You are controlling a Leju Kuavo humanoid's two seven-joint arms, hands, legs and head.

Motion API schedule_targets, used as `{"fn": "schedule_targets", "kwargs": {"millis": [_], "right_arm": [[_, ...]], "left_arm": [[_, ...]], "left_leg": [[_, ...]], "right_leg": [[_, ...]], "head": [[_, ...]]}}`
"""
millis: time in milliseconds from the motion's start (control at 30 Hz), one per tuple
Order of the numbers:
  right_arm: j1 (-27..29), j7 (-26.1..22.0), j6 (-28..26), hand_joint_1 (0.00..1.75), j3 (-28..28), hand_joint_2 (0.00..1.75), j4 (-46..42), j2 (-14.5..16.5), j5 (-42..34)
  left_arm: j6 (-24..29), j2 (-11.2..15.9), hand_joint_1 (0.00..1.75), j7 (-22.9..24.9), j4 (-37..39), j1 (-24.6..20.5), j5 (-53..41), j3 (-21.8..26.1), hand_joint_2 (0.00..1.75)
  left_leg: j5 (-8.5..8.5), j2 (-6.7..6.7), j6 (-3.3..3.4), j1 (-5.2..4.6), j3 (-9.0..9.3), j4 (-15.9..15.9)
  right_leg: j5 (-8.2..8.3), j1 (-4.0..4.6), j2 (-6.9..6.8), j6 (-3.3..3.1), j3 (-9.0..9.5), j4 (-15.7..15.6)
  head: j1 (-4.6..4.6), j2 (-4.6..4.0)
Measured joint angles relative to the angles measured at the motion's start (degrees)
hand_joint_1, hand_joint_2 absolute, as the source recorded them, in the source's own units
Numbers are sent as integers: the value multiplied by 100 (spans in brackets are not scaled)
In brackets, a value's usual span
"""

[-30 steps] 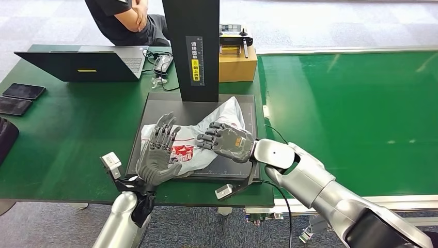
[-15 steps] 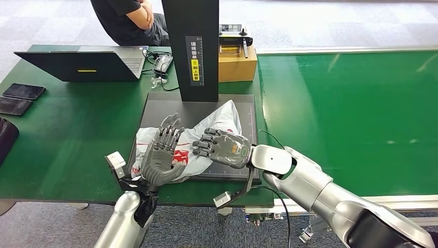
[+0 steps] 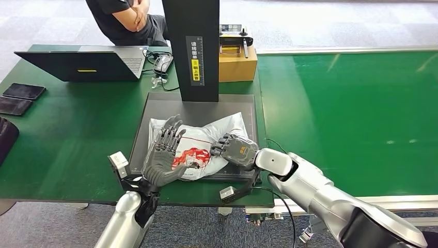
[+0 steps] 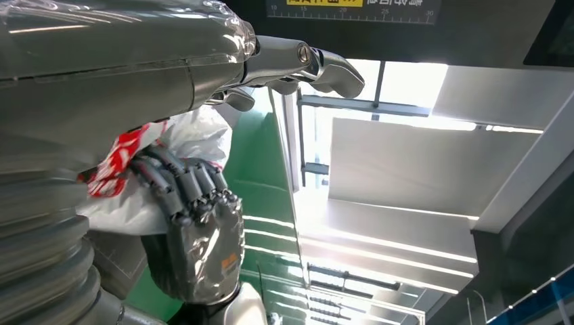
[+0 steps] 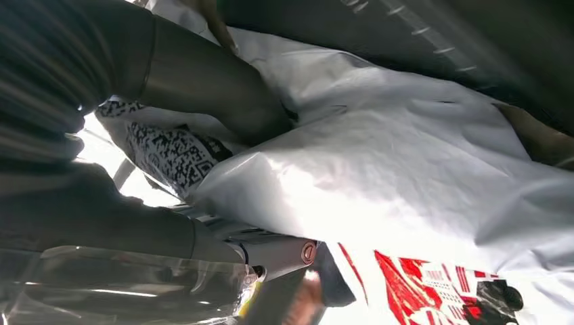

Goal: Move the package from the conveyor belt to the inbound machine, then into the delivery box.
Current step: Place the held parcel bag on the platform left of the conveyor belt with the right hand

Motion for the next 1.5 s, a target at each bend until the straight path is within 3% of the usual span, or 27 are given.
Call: {"fn": "schedule_targets", "kwargs": {"millis": [133,167,267,300,467,600,867,1100,1367,1500], "right_arm": [[-114,460,214,175,-80,175,568,184,-12],[-132,551,221,164,-113,175,687,224,-12],[-177,707,187,33,-214,175,993,317,-12],[-181,725,146,0,-248,175,1075,338,-19],[-75,652,-410,0,-442,175,1302,360,-169],[64,346,-978,0,-717,0,1331,367,-517],[351,-473,-1105,0,-1193,0,1098,405,-1294],[549,-799,-1075,0,-1431,0,726,415,-1736],[1191,-1194,-806,0,-2132,0,-690,427,-3620],[1831,-1309,-493,0,-2729,175,-1753,418,-4395]], "left_arm": [[14,13,0,8,-2,73,-37,-9,175],[17,15,0,10,-2,94,-50,-11,175],[19,22,0,15,-1,126,-82,-14,175],[19,24,0,16,0,130,-94,-16,175],[18,27,0,17,2,152,-117,-28,175],[32,28,0,17,8,155,-114,-32,175],[48,28,0,2,58,143,-68,-33,175],[60,28,0,-32,107,133,-43,-34,175],[197,40,0,11,104,158,33,-33,175],[263,66,0,60,15,289,57,-29,175]], "left_leg": [[0,-3,0,0,7,0],[1,-5,0,0,8,0],[2,-7,0,1,14,0],[2,-7,0,0,17,0],[3,-6,2,-1,22,0],[3,-6,3,-3,19,1],[2,-6,2,-3,10,0],[3,-6,2,-3,8,0],[2,-7,2,-3,5,0],[-1,-8,3,-3,1,-1]], "right_leg": [[0,1,-3,0,5,0],[0,1,-5,0,7,0],[0,1,-7,0,14,0],[0,1,-7,0,18,0],[2,-1,-6,2,23,0],[2,-4,-6,3,21,0],[0,-2,-6,1,9,0],[0,-2,-5,1,7,1],[-2,-2,-6,1,6,1],[-6,-2,-7,3,2,0]], "head": [[-1,0],[-1,0],[-2,0],[-1,0],[0,0],[0,0],[-1,0],[-1,0],[-2,0],[-1,0]]}}
